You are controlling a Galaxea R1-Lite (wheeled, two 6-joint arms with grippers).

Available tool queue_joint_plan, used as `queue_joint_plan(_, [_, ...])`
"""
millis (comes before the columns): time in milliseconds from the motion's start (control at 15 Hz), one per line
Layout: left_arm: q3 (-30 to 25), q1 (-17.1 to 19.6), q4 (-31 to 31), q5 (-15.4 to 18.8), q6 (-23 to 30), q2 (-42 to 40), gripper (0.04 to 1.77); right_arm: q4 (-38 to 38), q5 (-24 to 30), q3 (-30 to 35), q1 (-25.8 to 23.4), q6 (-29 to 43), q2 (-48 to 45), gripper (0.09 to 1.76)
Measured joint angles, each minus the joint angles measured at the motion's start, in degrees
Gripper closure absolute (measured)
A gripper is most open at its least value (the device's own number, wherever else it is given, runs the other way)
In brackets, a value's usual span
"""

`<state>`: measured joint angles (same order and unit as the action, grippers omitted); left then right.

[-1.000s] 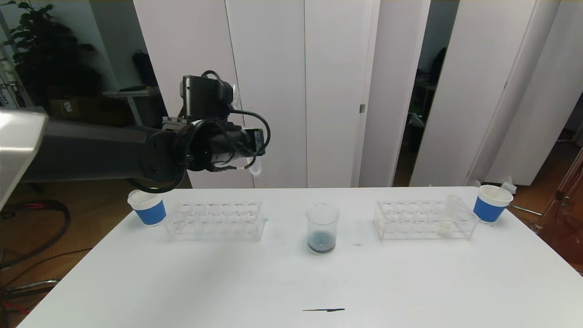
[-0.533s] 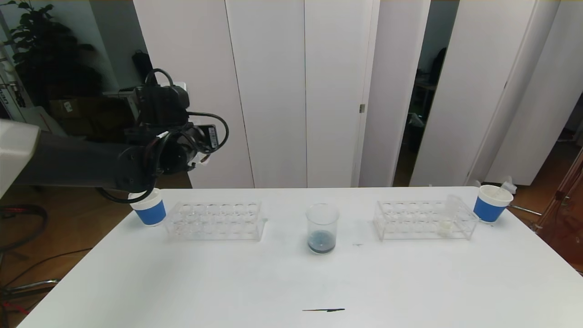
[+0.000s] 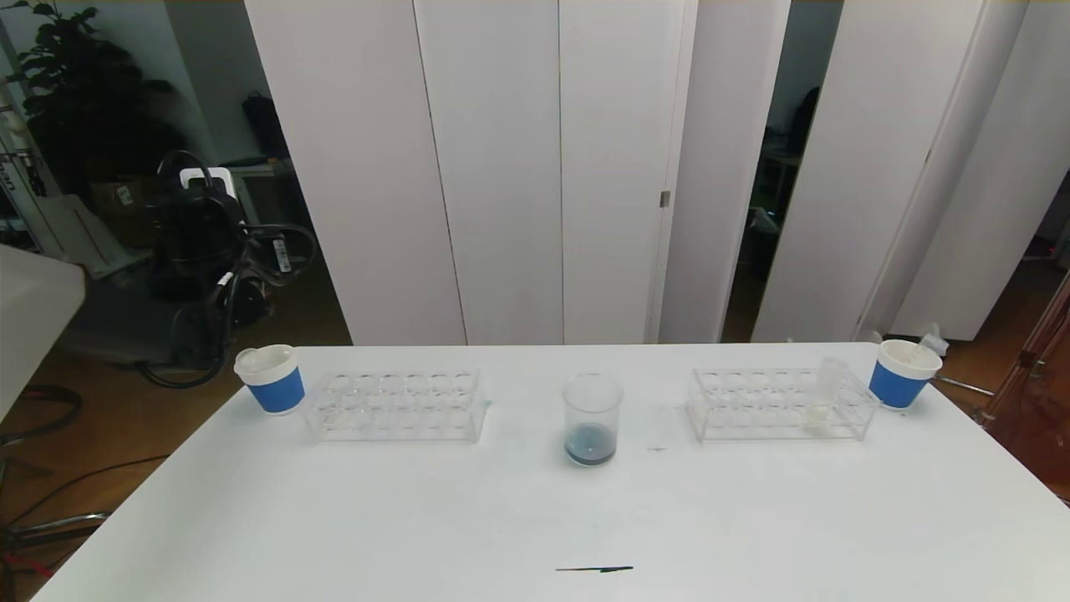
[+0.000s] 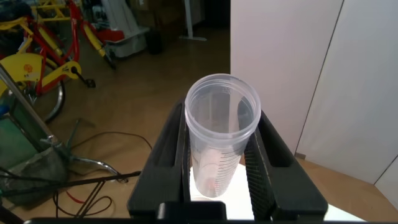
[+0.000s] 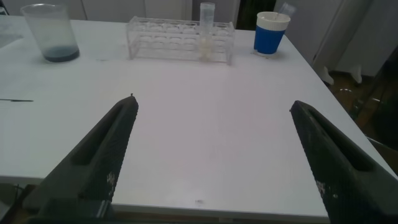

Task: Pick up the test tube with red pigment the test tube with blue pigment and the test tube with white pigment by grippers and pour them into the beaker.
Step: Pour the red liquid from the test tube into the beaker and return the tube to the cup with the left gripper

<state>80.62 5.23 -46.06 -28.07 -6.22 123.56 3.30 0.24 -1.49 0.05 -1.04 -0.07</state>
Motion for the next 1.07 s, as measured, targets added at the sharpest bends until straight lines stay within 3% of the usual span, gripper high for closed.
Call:
queue_joint_plan(333, [-1.0, 2.5, -0.4, 1.2, 1.1, 4.6, 1.23, 0.0, 0.0, 0.0, 0.0, 0.0, 0.0, 0.10])
queue_joint_plan(733, [-4.2, 2.0, 4.6, 2.1, 6.7, 5.3, 1.23, 0.0, 0.0, 0.0, 0.0, 0.0, 0.0, 0.10])
queue_joint_plan(1067, [-3.9, 1.8, 4.3, 2.0, 6.8, 6.3, 1.23, 0.0, 0.0, 0.0, 0.0, 0.0, 0.0, 0.10])
